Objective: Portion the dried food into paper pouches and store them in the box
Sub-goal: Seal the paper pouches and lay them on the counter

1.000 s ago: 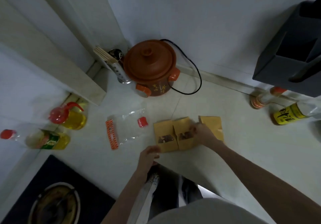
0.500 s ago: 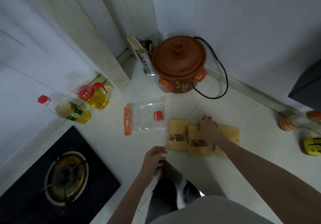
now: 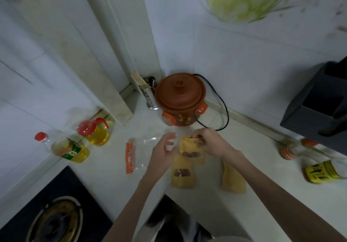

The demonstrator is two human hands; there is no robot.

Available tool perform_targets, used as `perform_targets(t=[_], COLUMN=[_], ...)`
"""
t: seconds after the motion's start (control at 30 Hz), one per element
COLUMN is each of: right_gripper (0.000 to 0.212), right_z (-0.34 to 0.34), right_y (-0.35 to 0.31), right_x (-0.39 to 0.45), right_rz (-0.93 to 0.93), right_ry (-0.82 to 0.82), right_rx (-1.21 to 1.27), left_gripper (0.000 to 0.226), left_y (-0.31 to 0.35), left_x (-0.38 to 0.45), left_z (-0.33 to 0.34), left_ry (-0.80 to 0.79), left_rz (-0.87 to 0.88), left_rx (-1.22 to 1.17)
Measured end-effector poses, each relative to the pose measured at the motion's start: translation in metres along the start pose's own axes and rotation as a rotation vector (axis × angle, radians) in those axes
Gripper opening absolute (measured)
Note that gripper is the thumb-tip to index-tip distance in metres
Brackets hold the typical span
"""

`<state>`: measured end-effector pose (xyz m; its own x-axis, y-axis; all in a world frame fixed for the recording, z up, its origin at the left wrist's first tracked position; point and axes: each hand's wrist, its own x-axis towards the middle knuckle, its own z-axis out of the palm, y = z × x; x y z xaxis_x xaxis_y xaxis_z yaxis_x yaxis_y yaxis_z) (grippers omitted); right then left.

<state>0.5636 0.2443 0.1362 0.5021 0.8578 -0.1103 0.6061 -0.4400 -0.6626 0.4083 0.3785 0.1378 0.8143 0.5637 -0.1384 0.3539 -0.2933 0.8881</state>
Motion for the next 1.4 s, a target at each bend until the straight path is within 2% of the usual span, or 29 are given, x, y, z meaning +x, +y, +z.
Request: perform_targets(t=[0.1, 0.23, 0.33, 0.5, 0.6, 0.7, 0.97, 1.23, 1.4], right_gripper=[0.008, 0.023, 0.027, 0.023, 0.007, 0.010, 0.014, 0.016, 0.017], right_z=[-0.020, -0.028, -0.031, -0.037, -0.037, -0.037, -0.055, -0.062, -0.067], right_y=[-0.041, -0.084, -0.111, -0.146, -0.156, -0.169, -0.203, -0.216, -0.224], right_x=[0.007, 0.005, 0.001, -0.003, 0.000, 0.000, -0.002, -0.003, -0.005], right_rz=[-0.127, -0.237, -0.306, -0.270, -0.254, -0.224, -0.230, -0.149, -0.166], right_ry=[0.148, 0.265, 0.348, 0.505, 0.566, 0.629, 0.694, 0.679, 0.703], right_rx=[-0.057, -0.086, -0.094, 0.054, 0.005, -0.057, -0.070, -0.021, 0.000], left_gripper=[0.033, 0.018, 0.012, 0.009, 0.008, 0.003, 0.006, 0.011, 0.022], left_y=[0.030, 0.053, 0.063, 0.078, 0.082, 0.087, 0.092, 0.104, 0.113], left_x=[0.015, 0.016, 0.011, 0.008, 0.004, 0.001, -0.001, -0.003, -0.002], left_z=[-0.021, -0.053, -0.079, -0.113, -0.125, -0.137, -0.161, -0.169, -0.170], left_ry=[-0.031, 0.055, 0.114, 0.217, 0.241, 0.274, 0.328, 0.343, 0.335], left_rz=[0.149, 0.369, 0.454, 0.546, 0.605, 0.655, 0.692, 0.567, 0.574], left_rx=[0.093, 0.217, 0.227, 0.209, 0.205, 0.197, 0.102, 0.021, 0.023])
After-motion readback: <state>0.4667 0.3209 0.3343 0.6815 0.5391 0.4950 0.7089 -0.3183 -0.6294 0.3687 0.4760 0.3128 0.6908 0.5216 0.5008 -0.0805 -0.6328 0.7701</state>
